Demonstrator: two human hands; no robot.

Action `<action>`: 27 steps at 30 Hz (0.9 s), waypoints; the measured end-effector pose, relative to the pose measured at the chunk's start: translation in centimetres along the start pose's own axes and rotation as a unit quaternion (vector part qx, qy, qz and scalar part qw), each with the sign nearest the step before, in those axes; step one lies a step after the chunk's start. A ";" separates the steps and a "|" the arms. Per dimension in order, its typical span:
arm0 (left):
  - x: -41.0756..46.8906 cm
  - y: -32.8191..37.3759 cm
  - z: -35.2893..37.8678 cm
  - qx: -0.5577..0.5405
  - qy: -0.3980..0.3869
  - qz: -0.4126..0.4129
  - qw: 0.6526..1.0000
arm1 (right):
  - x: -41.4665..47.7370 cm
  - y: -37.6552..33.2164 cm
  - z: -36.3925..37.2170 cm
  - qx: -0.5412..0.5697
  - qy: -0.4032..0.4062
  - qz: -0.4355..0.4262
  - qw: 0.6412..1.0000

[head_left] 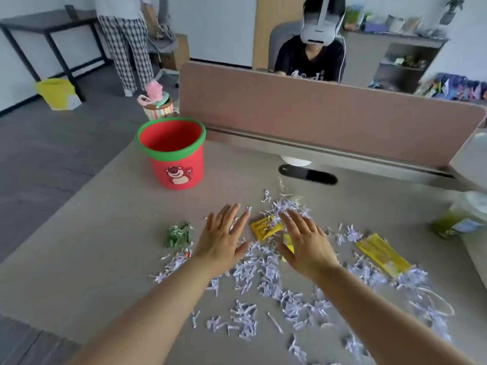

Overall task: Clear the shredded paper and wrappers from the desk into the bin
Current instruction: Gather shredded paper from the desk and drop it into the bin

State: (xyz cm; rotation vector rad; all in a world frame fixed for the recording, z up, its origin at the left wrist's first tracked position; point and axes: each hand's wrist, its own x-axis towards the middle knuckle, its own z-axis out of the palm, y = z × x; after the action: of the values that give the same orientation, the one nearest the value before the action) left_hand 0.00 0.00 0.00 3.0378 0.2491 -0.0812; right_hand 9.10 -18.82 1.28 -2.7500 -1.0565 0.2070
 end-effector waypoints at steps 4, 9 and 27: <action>-3.7 -1.2 6.0 0.019 -0.078 0.040 0.996 | -4.1 0.9 6.3 -0.035 -0.064 0.013 0.997; -8.3 -1.8 11.2 0.062 -0.133 0.109 0.983 | -8.7 2.0 12.0 -0.076 -0.085 -0.029 0.993; -0.5 -3.4 12.5 -0.028 -0.013 0.113 0.993 | 2.3 0.1 14.0 -0.006 0.001 -0.099 0.995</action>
State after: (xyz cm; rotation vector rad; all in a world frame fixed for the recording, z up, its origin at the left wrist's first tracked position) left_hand -1.61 2.07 -12.67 2.9832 -0.0938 -0.0955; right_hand 8.11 -15.60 -12.46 -2.6334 -1.3229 0.1697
